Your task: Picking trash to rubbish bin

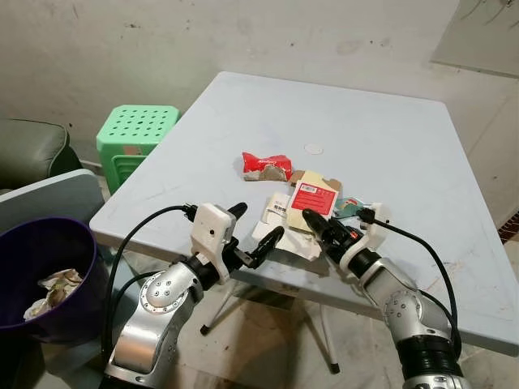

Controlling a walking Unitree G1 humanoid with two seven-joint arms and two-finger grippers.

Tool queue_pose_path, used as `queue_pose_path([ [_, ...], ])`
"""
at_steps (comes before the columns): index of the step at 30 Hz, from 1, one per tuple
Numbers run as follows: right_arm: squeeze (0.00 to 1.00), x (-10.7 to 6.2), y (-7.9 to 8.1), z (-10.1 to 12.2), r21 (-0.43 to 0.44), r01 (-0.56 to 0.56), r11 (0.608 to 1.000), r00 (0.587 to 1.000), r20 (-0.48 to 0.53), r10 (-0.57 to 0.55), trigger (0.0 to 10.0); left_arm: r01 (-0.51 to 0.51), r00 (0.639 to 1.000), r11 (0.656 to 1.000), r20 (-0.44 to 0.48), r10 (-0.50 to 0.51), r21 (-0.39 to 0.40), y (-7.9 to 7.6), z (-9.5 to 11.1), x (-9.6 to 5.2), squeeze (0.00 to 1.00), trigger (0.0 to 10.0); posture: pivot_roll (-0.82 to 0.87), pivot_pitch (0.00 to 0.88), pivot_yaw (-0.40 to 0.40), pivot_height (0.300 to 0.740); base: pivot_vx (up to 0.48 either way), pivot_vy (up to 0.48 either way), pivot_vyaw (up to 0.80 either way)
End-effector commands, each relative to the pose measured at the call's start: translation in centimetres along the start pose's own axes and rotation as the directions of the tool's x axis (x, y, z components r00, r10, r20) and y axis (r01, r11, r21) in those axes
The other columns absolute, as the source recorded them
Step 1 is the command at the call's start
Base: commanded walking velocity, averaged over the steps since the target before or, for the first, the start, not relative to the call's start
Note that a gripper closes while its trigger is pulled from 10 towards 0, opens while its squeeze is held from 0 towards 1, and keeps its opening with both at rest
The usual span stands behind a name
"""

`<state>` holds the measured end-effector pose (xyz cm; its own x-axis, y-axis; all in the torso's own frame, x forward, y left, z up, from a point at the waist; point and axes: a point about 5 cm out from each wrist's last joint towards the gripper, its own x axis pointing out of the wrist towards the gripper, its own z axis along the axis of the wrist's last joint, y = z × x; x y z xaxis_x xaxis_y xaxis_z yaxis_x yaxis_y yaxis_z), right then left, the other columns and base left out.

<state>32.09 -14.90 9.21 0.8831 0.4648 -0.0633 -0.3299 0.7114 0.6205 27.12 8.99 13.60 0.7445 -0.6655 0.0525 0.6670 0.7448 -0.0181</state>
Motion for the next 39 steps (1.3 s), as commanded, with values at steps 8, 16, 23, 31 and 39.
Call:
queue_pose_path([
  [8,0.00,0.1,-0.1,0.4,0.043,-0.007,0.999,1.000,0.021,0.007,0.0,-0.005,1.000,1.000,0.009,0.005,0.027,0.0,0.5,0.1,0.00,10.0,0.08,0.079,-0.052,0.715,0.000,0.000,0.00],
  [16,0.00,0.1,0.2,-0.4,0.075,-0.022,0.997,1.000,0.018,0.021,0.0,-0.020,1.000,0.999,0.012,0.020,0.033,0.2,0.6,0.0,0.00,10.0,0.09,0.084,-0.056,0.715,0.000,0.000,0.00],
  [23,0.00,0.5,0.8,-0.8,0.087,-0.041,0.995,0.999,0.014,0.040,0.0,-0.038,0.999,0.998,0.010,0.037,0.040,0.4,0.6,-0.3,0.00,10.0,0.11,0.084,-0.059,0.715,0.000,0.000,0.00],
  [31,0.00,1.1,1.7,-0.7,0.106,-0.097,0.990,0.995,0.037,0.094,0.0,-0.064,0.998,0.997,0.018,0.063,0.042,0.8,0.9,-0.5,0.00,10.0,0.12,0.080,-0.067,0.715,0.000,0.000,0.00],
  [39,0.00,1.4,2.8,0.2,0.083,-0.164,0.983,0.984,0.085,0.157,0.0,-0.079,0.997,0.996,0.024,0.078,0.047,1.2,1.0,-0.4,0.00,10.0,0.13,0.066,-0.066,0.715,0.000,0.000,0.00],
])
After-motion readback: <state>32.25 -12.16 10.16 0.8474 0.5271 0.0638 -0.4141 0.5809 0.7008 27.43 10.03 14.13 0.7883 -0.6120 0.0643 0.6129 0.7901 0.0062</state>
